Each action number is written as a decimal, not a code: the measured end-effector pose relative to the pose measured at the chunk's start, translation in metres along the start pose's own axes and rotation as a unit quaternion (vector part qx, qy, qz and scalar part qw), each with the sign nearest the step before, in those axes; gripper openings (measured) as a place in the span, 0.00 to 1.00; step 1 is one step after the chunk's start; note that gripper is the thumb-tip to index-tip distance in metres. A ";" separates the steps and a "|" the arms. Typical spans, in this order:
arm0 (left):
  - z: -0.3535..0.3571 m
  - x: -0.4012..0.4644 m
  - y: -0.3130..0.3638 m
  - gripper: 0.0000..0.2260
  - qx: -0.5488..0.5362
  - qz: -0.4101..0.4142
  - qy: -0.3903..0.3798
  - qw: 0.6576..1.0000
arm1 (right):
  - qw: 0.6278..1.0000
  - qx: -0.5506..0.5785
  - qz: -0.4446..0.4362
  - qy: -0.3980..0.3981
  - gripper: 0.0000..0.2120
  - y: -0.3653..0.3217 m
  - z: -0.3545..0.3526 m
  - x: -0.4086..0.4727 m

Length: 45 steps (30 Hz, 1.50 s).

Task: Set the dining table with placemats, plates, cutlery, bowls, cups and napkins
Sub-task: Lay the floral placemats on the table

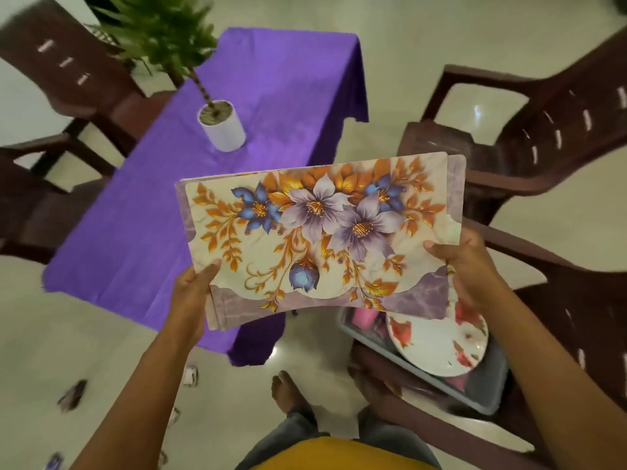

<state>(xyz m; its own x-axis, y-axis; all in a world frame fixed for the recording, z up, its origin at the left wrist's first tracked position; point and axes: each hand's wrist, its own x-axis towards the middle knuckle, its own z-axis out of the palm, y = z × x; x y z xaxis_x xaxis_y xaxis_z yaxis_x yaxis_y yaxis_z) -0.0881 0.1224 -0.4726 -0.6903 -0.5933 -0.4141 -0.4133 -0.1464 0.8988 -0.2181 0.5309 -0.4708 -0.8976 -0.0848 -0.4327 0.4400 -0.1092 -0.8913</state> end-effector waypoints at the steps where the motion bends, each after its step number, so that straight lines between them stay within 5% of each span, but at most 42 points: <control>1: -0.015 0.005 0.002 0.10 -0.006 0.008 0.015 1.000 | 1.000 -0.005 -0.004 -0.011 0.16 -0.005 0.022 0.001; 10: -0.157 0.055 0.004 0.15 -0.063 0.053 0.109 0.991 | 0.992 -0.079 -0.045 -0.083 0.14 0.003 0.215 0.013; 20: -0.240 0.120 0.000 0.14 -0.120 0.091 0.164 0.975 | 0.991 -0.112 -0.078 -0.009 0.16 0.016 0.348 0.031; 29: -0.271 0.155 -0.036 0.17 -0.158 0.012 0.106 0.982 | 0.994 -0.094 -0.046 -0.008 0.15 0.049 0.390 0.034; 42: -0.272 0.157 -0.041 0.13 -0.111 0.013 0.119 0.987 | 0.990 -0.118 -0.048 -0.060 0.11 0.059 0.369 0.038; 45: -0.274 0.156 -0.041 0.12 -0.103 0.025 0.118 0.987 | 0.980 -0.134 -0.106 -0.103 0.22 0.030 0.356 0.032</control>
<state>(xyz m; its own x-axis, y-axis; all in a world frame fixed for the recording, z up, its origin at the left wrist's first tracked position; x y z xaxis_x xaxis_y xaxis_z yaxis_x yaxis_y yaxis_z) -0.0164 -0.1810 -0.5347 -0.5394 -0.7681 -0.3451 -0.2358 -0.2556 0.9376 -0.2238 0.1725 -0.4634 -0.9308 -0.2896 -0.2229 0.1971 0.1157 -0.9735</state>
